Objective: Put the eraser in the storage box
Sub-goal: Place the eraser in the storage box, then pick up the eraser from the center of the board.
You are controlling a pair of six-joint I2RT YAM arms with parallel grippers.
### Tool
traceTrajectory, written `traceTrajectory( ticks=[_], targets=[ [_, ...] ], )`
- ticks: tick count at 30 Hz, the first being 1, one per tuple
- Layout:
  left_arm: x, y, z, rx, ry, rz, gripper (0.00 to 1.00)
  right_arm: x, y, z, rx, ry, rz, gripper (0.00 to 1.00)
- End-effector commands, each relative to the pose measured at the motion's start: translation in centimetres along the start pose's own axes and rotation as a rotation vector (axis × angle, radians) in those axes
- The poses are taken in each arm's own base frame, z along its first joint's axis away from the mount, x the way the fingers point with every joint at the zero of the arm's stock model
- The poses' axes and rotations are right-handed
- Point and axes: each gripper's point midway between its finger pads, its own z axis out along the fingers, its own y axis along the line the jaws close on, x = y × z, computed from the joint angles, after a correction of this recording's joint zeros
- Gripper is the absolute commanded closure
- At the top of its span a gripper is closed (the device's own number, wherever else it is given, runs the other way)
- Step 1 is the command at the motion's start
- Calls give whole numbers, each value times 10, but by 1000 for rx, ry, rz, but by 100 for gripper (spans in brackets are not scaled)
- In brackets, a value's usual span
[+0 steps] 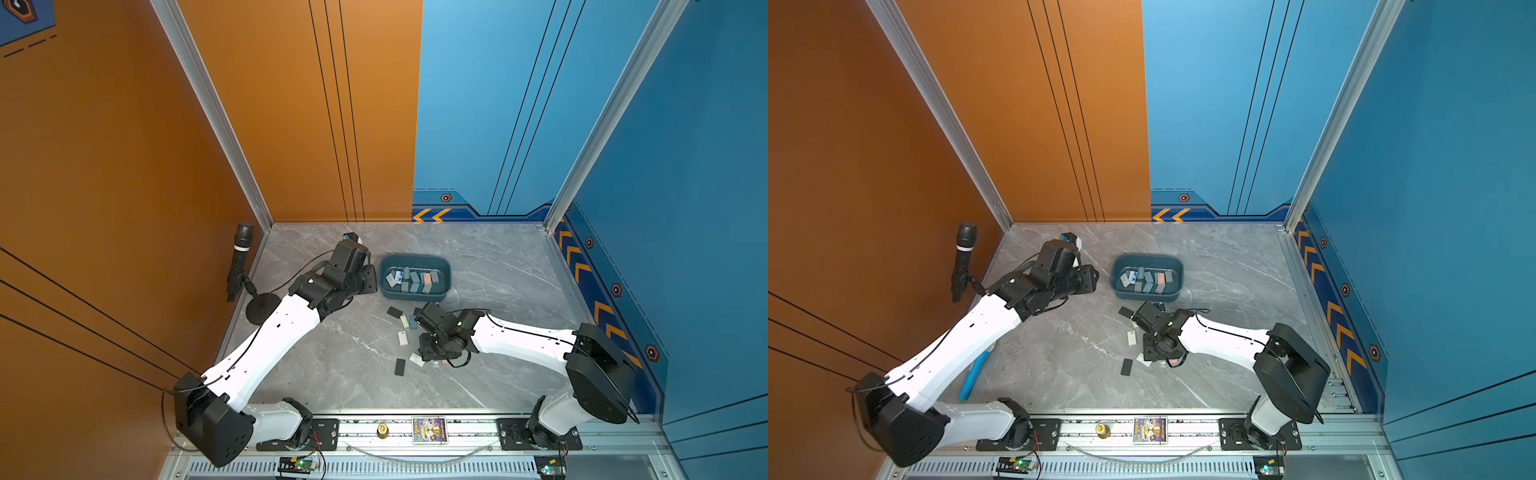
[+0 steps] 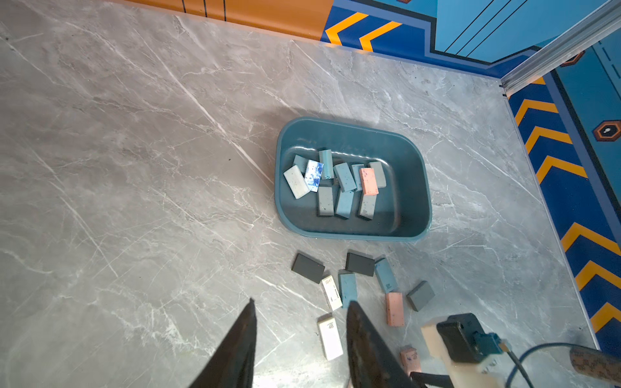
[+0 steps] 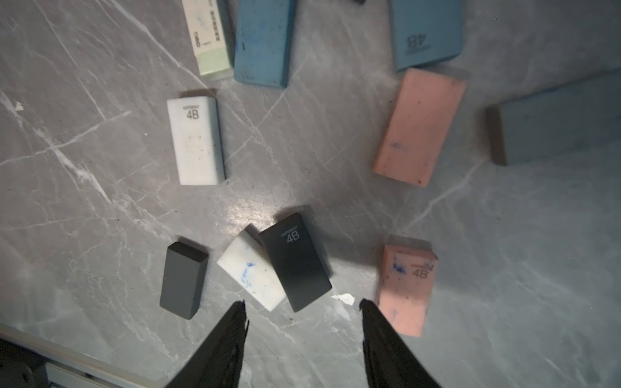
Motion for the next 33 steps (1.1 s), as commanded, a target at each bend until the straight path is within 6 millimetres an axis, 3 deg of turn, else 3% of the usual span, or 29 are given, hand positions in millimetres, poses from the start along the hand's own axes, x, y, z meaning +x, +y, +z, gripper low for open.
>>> traceTrajectory(
  ticks=[1,10,16,27,33],
  targets=[
    [8,11,-5,-24,-9,-37,55,-5,12,1,-30,1,-28,43],
    [19,22,-10,-36,-8,-68,55,-2,9,15,1,32,-32,43],
    [22,24,-8,-38,1,-75,55,-2,10,21,8,43,-31,48],
    [23,25,-8,-39,5,-81,55,-4,4,24,27,42,-15,67],
    [24,26,-7,-39,7,-84,55,-6,1,25,32,45,-8,73]
  ],
)
